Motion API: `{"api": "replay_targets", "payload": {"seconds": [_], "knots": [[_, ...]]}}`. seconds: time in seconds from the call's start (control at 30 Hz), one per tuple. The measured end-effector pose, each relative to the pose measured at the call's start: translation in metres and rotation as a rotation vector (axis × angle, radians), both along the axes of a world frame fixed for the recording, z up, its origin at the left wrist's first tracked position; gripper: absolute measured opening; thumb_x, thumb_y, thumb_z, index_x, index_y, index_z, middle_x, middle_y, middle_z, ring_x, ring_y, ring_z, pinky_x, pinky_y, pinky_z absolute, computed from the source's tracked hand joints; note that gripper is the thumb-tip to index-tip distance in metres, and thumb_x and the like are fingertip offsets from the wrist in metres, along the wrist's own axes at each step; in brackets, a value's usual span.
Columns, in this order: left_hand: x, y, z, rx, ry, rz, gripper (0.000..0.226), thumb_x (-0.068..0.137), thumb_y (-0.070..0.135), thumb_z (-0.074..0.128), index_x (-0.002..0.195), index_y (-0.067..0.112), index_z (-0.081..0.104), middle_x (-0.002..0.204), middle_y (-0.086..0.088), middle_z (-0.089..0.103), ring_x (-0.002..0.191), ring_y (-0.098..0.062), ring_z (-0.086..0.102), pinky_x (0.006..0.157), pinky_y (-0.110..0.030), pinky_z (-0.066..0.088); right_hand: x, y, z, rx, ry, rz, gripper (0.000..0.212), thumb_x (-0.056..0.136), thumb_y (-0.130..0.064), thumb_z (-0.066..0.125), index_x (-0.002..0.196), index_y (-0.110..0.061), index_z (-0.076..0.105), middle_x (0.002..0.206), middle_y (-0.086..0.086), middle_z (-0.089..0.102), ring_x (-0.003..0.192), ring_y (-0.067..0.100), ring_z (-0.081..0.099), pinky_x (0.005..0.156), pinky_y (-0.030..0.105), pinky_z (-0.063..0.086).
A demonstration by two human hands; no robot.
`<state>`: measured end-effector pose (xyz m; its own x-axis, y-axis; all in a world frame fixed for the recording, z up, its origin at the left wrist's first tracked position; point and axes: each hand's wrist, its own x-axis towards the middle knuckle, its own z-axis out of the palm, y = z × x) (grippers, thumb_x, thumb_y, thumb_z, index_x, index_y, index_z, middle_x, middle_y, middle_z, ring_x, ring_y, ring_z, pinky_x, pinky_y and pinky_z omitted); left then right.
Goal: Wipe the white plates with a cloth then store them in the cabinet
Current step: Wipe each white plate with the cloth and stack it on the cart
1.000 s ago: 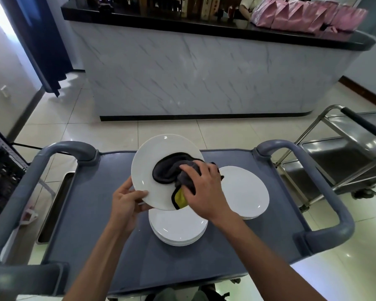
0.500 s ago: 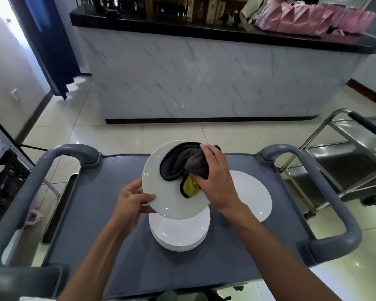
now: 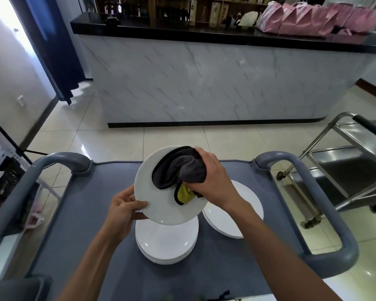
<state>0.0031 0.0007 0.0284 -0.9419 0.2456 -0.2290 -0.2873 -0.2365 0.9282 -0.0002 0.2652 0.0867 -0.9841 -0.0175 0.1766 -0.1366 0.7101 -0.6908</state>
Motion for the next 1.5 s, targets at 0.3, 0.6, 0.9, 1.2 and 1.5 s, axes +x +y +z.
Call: {"api": "replay_targets", "payload": {"seconds": [0.3, 0.6, 0.9, 1.2, 1.5], "knots": [[-0.004, 0.011, -0.001, -0.082, 0.010, 0.046, 0.057, 0.073, -0.014, 0.066, 0.109, 0.028, 0.077, 0.099, -0.012, 0.076, 0.084, -0.029, 0.073, 0.061, -0.042, 0.060, -0.010, 0.024, -0.003, -0.138, -0.088, 0.004, 0.077, 0.059, -0.059, 0.082, 0.124, -0.054, 0.042, 0.102, -0.044, 0.057, 0.098, -0.019, 0.054, 0.070, -0.002, 0.041], [-0.004, 0.023, 0.003, -0.179, 0.052, 0.109, 0.052, 0.079, -0.020, 0.061, 0.100, 0.023, 0.080, 0.093, -0.011, 0.076, 0.082, -0.029, 0.073, 0.063, -0.037, 0.060, 0.006, 0.032, -0.021, -0.383, -0.007, -0.055, 0.057, 0.064, -0.040, 0.086, 0.110, -0.054, 0.056, 0.101, -0.030, 0.067, 0.093, -0.006, 0.064, 0.064, 0.012, 0.052], [0.005, 0.040, 0.008, -0.021, -0.122, 0.241, 0.031, 0.077, 0.032, 0.060, 0.099, 0.020, 0.077, 0.100, -0.012, 0.073, 0.089, -0.026, 0.071, 0.082, -0.043, 0.058, 0.017, 0.033, -0.026, -0.381, 0.176, -0.070, 0.060, 0.063, -0.037, 0.080, 0.118, -0.045, 0.055, 0.107, -0.026, 0.064, 0.099, 0.000, 0.061, 0.081, 0.026, 0.055], [0.032, 0.042, 0.003, 0.028, -0.591, 0.142, 0.083, 0.073, 0.080, 0.059, 0.104, 0.004, 0.072, 0.102, -0.016, 0.072, 0.092, -0.037, 0.069, 0.073, -0.041, 0.053, 0.026, 0.049, -0.042, -0.255, 0.449, 0.121, 0.060, 0.071, -0.017, 0.089, 0.119, -0.023, 0.054, 0.117, -0.010, 0.059, 0.104, 0.013, 0.060, 0.087, 0.015, 0.043], [0.045, 0.087, 0.007, 0.301, -0.611, 0.247, 0.032, 0.086, 0.030, 0.063, 0.104, 0.004, 0.067, 0.094, -0.010, 0.070, 0.070, -0.024, 0.067, 0.058, -0.028, 0.050, 0.049, 0.073, -0.057, -0.184, 0.506, 0.300, 0.055, 0.079, -0.016, 0.084, 0.125, -0.016, 0.055, 0.126, 0.006, 0.057, 0.114, 0.022, 0.059, 0.097, 0.026, 0.048]]}}
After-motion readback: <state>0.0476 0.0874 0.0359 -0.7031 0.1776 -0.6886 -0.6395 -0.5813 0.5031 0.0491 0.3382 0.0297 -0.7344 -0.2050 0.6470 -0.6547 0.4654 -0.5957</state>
